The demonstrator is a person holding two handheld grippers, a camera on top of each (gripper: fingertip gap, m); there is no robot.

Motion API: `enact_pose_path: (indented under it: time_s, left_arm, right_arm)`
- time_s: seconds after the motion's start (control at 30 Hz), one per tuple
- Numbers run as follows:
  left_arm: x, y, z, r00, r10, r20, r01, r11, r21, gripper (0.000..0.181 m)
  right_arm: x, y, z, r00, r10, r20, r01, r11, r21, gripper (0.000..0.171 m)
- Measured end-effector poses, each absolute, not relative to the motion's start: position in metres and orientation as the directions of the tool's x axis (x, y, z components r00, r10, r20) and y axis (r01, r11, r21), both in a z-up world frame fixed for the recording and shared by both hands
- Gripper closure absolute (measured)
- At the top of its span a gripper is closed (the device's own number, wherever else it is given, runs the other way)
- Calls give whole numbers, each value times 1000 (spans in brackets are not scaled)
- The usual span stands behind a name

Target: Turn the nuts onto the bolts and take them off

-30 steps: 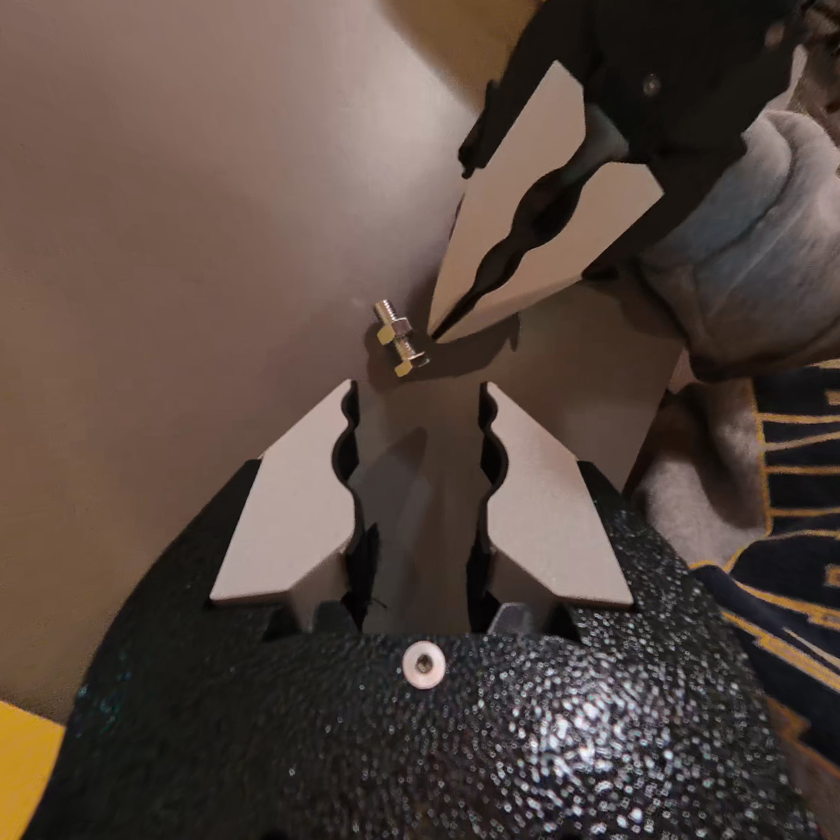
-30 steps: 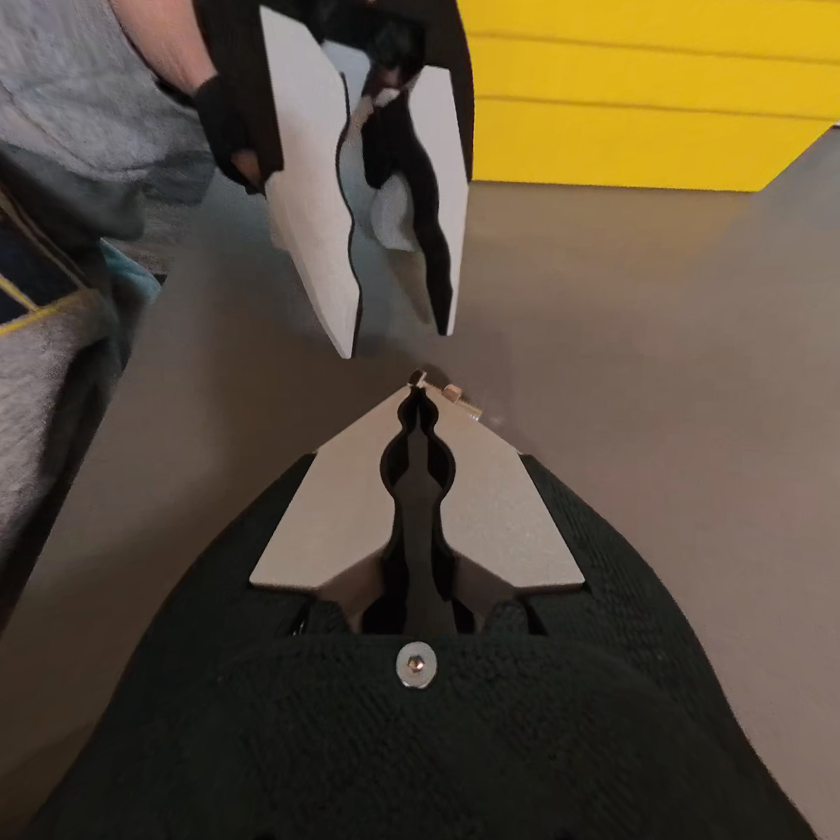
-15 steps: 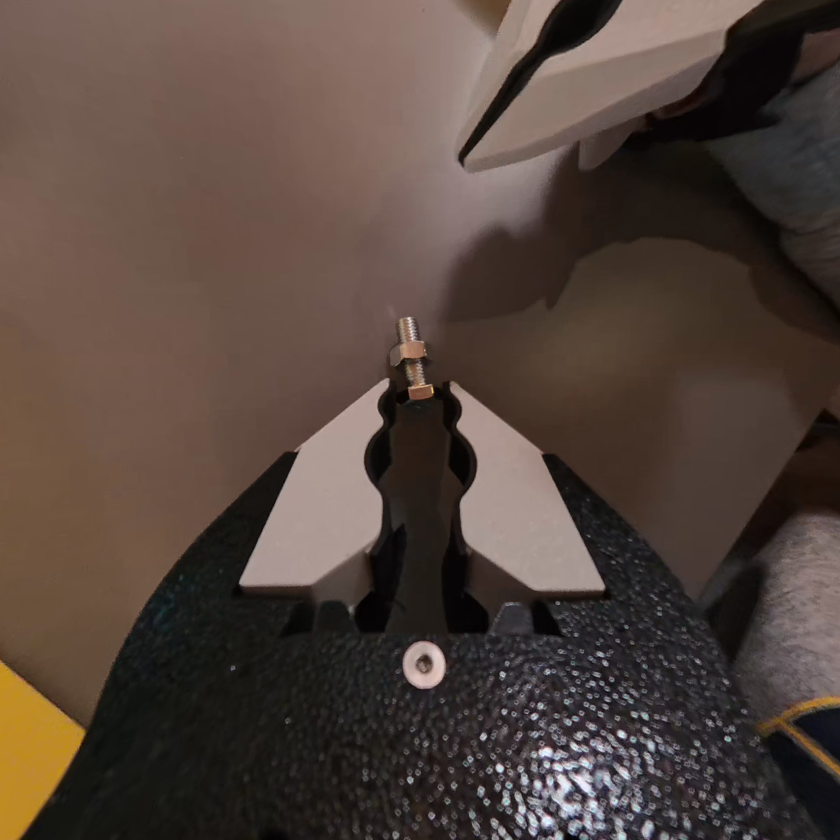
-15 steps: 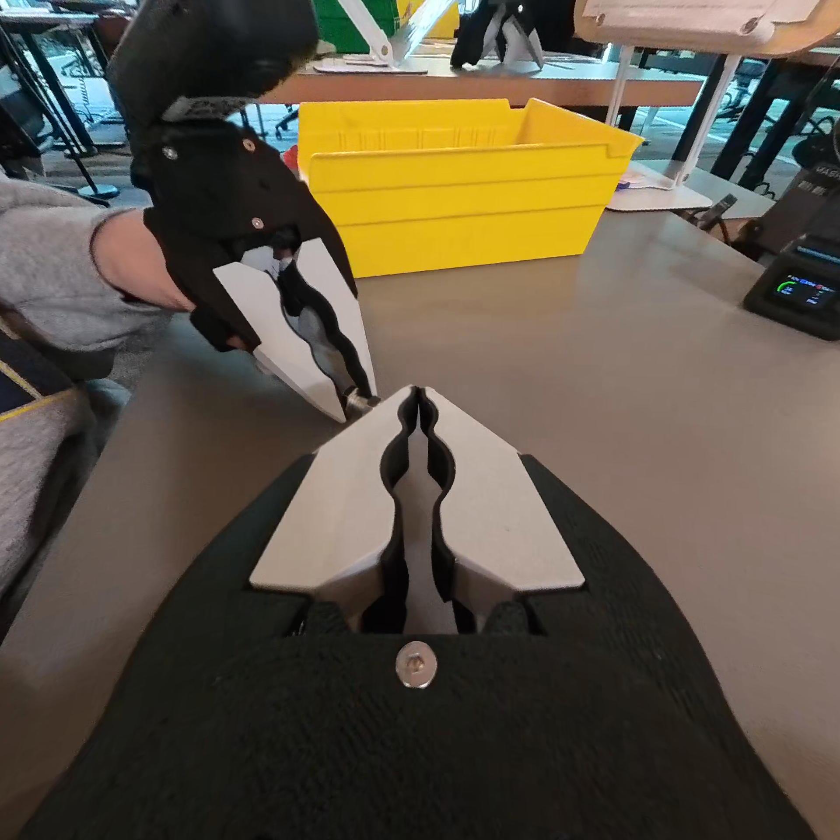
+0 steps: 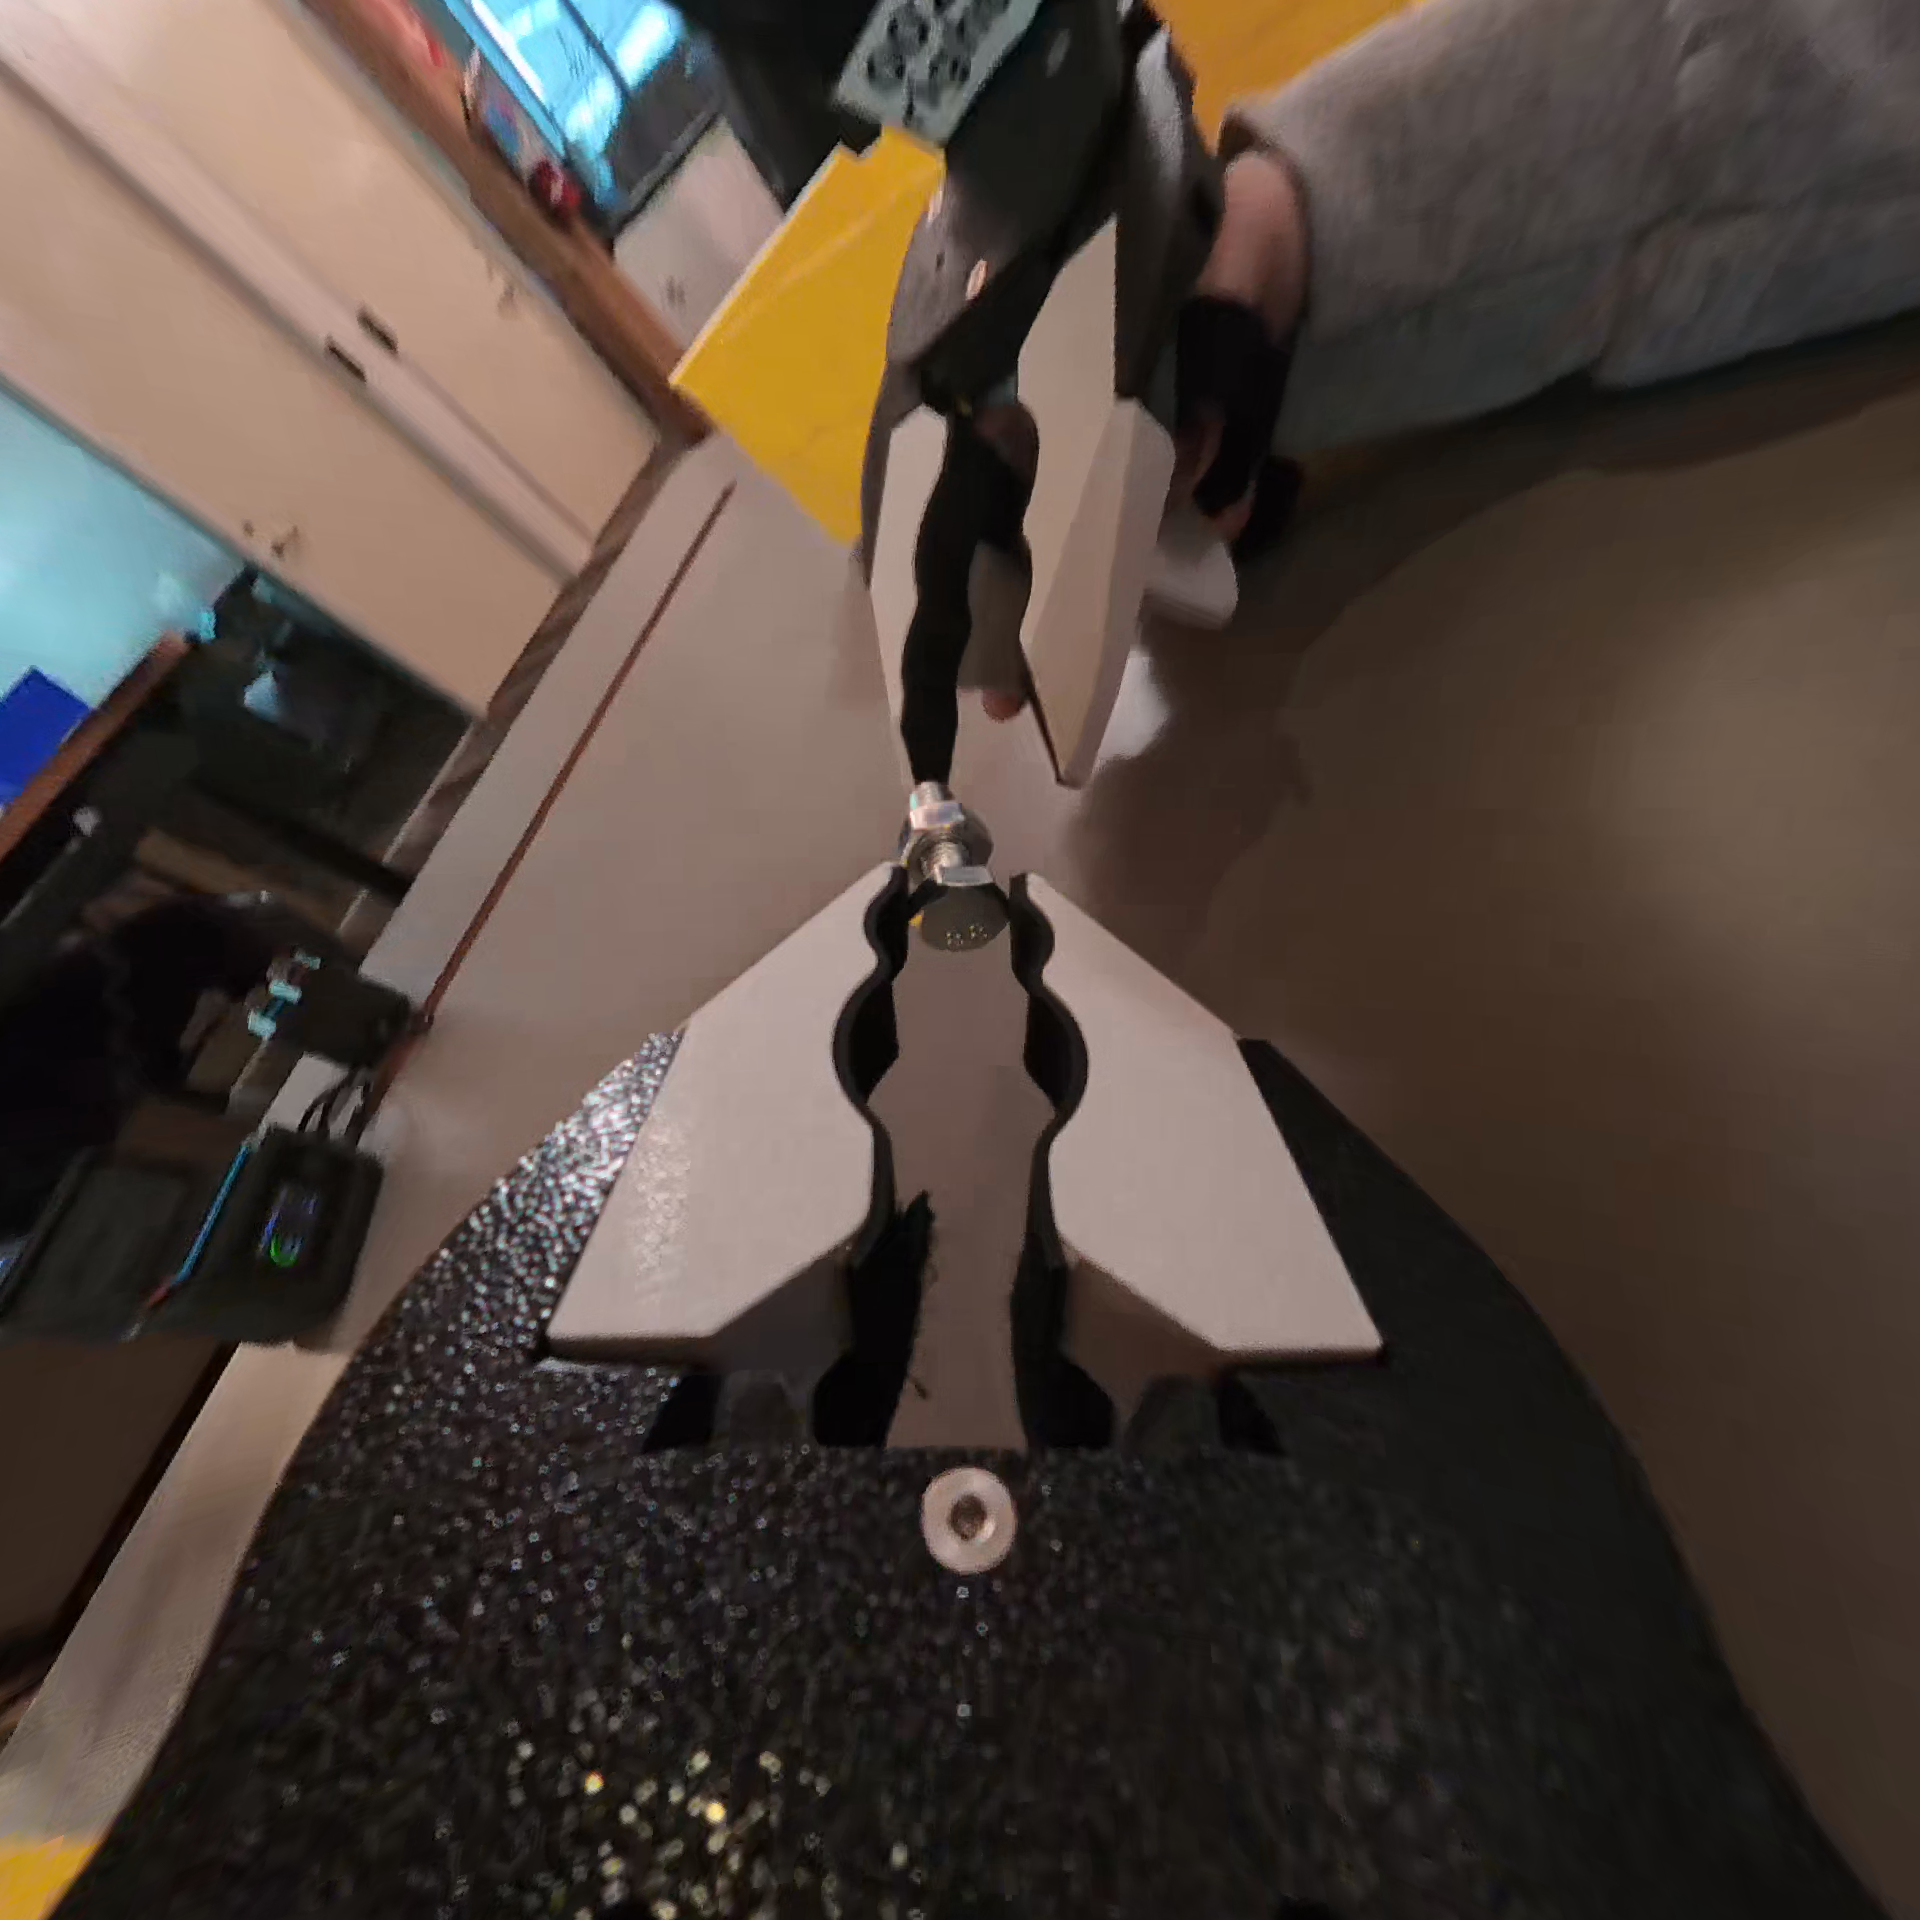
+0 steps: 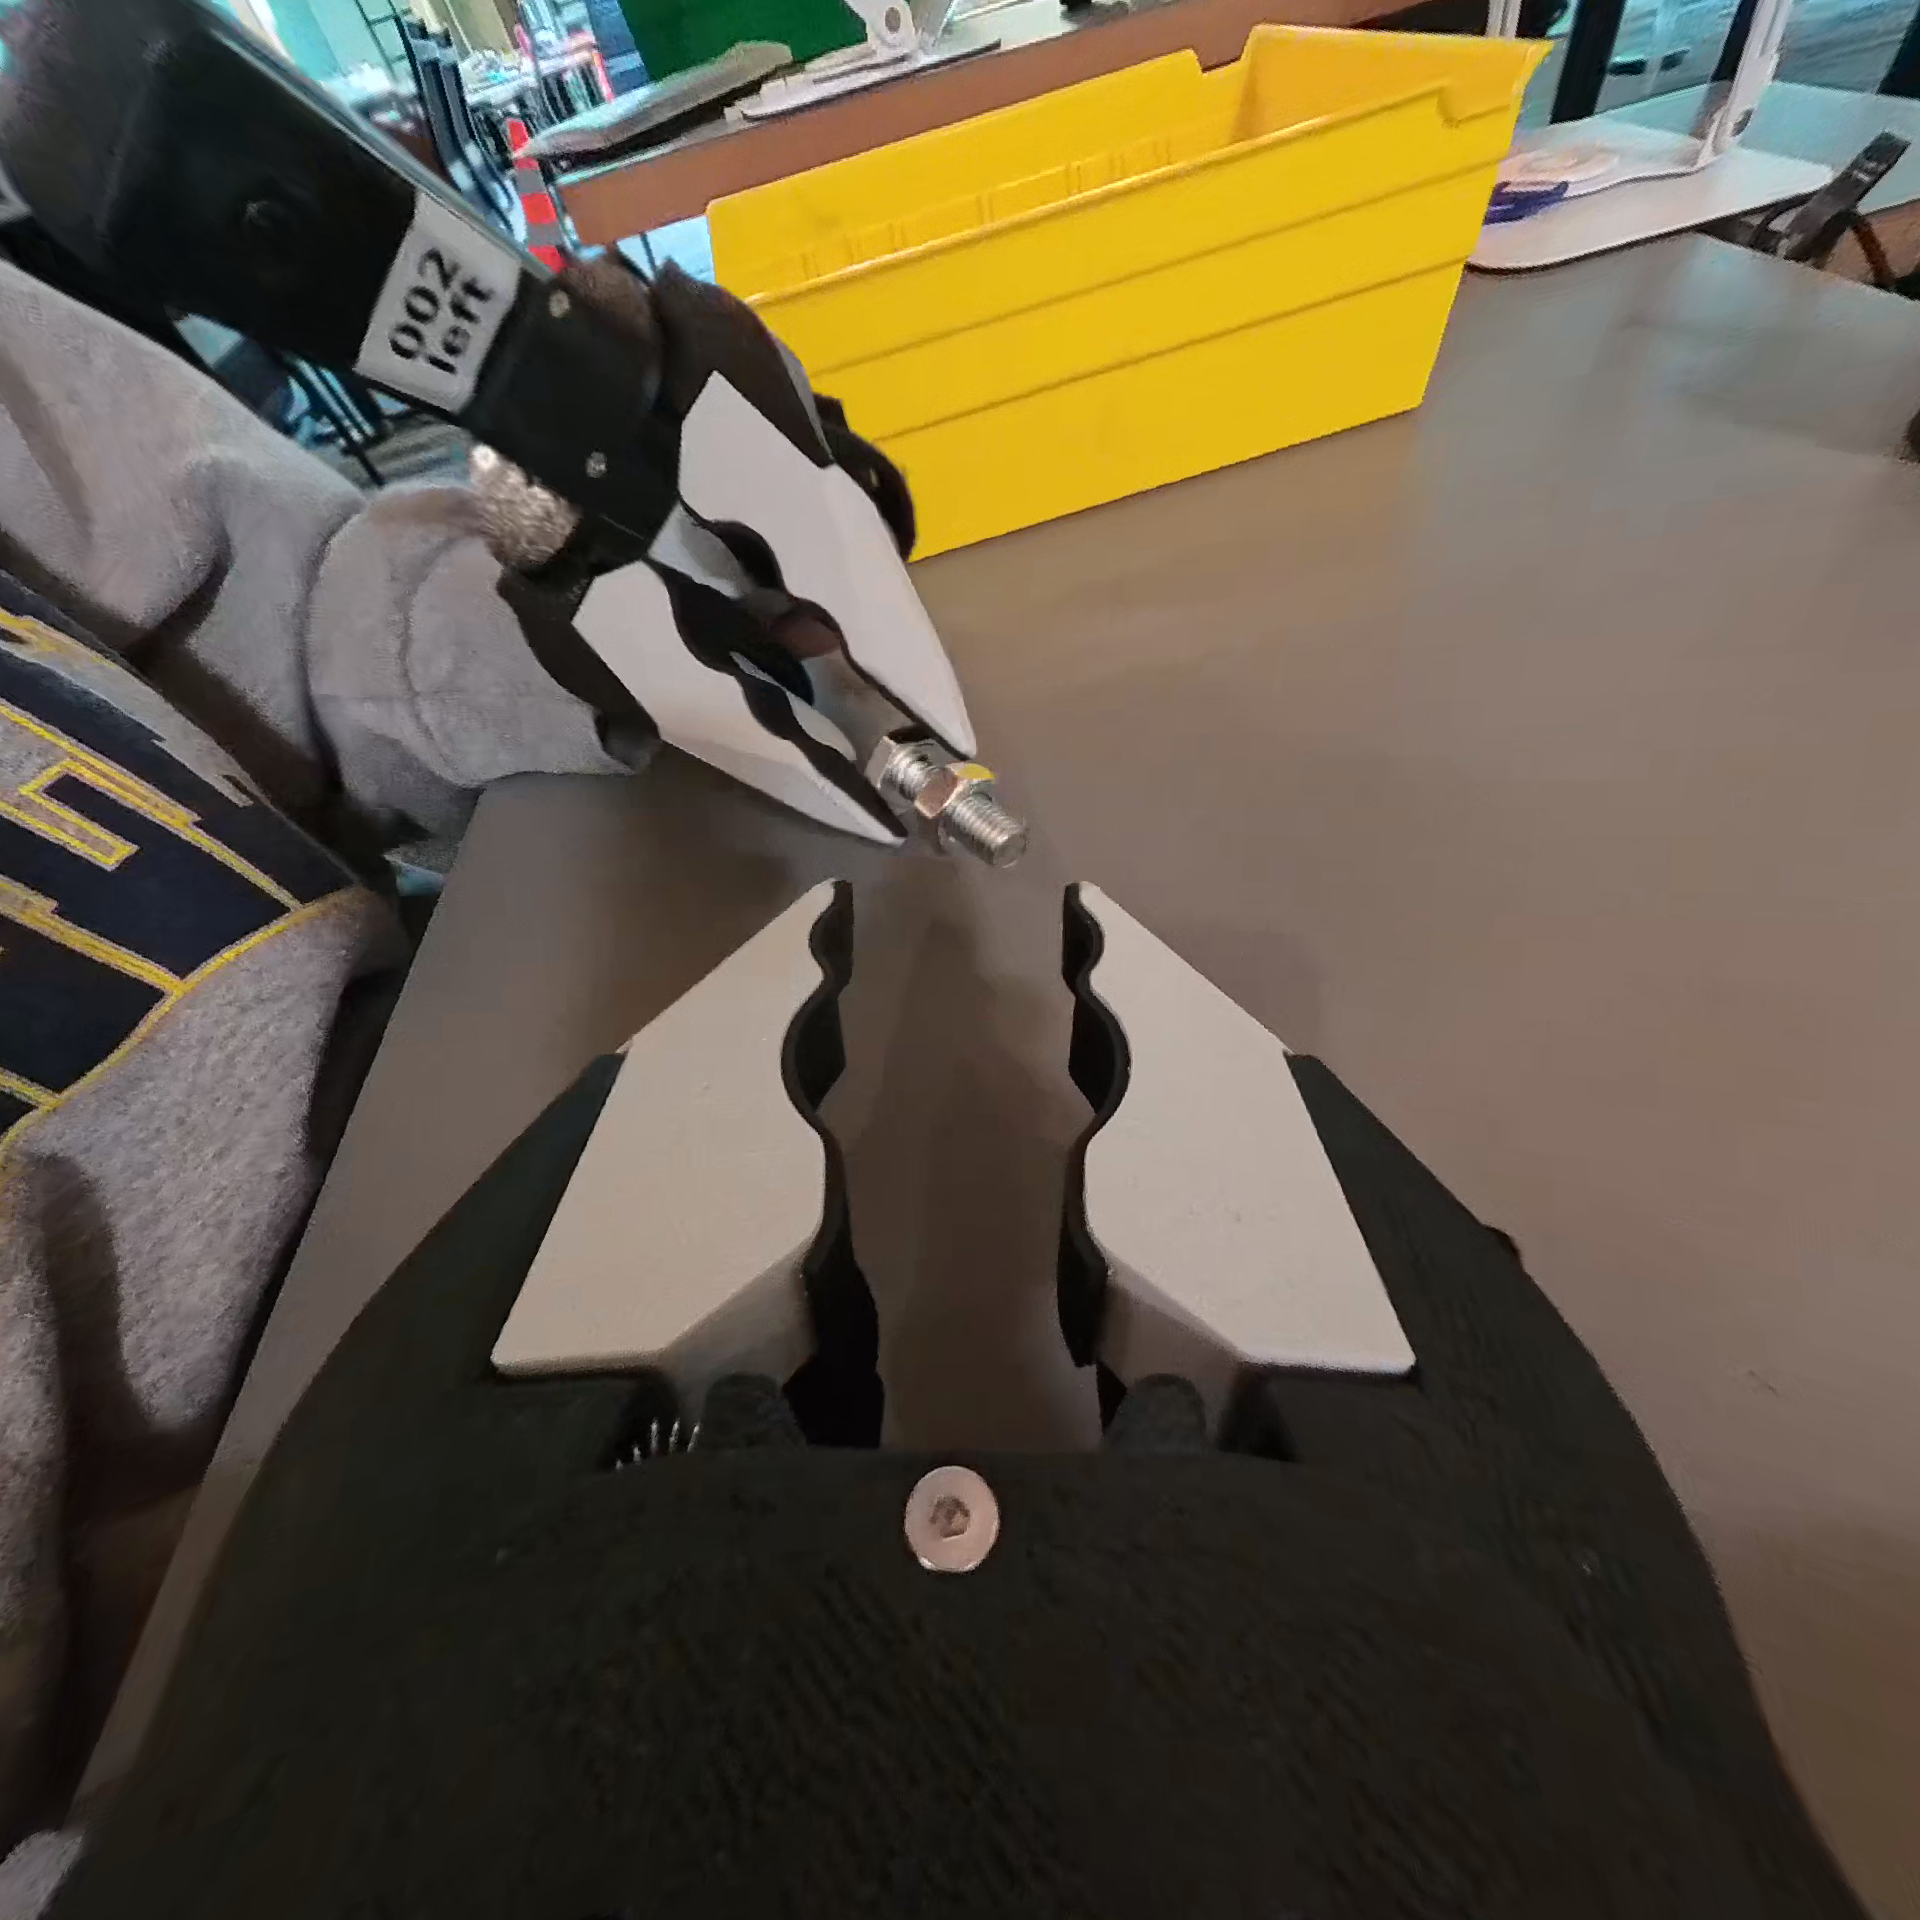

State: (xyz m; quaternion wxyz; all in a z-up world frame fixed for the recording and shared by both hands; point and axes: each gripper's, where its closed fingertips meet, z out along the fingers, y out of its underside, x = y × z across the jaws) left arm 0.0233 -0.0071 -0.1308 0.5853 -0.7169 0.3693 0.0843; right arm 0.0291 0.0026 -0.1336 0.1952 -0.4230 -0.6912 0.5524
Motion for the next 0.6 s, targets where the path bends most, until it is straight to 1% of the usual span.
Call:
enact_pose_path:
  time_s: [0.03,0.17,0.27,0.43,0.53,0.6]
  left_arm:
    - [25,-5,-129,712,-430,-555,-620,-14,-785,164]
    - [38,-9,-130,689,-486,-538,-595,44,-803,164]
    - [44,-13,-129,665,-504,-551,-599,80,-797,164]
    - [51,-19,-122,661,-523,-538,-563,129,-817,164]
    - [51,-22,-113,687,-531,-497,-498,154,-853,165]
    - [52,-26,-106,699,-546,-463,-448,171,-878,165]
  right_arm:
    - [30,3,-133,-568,794,-215,375,18,-927,133]
    - [33,1,-130,-592,760,-268,384,-27,-923,149]
    - [37,-2,-124,-613,731,-298,372,-65,-926,155]
    - [41,-6,-122,-641,694,-327,380,-83,-921,155]
    - [41,-5,-122,-636,693,-339,386,-95,-918,146]
    - [43,-6,-120,-650,676,-347,383,-103,-918,145]
